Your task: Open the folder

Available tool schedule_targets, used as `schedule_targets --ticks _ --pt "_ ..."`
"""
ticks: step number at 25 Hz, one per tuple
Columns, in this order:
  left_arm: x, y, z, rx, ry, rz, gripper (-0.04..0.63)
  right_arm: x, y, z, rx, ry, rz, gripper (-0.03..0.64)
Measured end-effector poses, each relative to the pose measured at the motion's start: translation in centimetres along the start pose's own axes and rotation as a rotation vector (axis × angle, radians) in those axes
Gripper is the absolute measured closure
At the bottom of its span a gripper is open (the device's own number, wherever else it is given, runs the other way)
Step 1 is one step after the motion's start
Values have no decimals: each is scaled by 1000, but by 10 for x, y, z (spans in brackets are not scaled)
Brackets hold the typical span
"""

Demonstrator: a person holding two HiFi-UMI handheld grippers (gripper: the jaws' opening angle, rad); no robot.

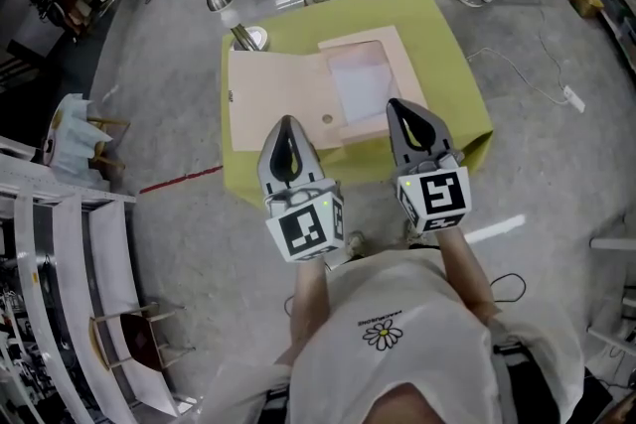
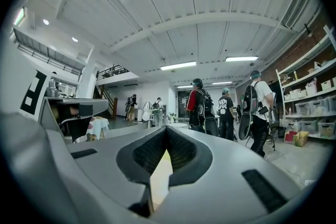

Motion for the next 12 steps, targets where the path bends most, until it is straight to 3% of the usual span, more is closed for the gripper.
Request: schedule_targets --ticks 12 --pt "-2 -3 -12 -39 13 4 580 2 -9 -4 9 -4 34 607"
Point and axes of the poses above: the fingertips, and each gripper's own axes: x backward along the fingers, z to its left, y out of its top, the point moved 5 cm from there along x, backward along the fingers, and after that the axes turned 5 degrees about x, right-handed, at the moved point
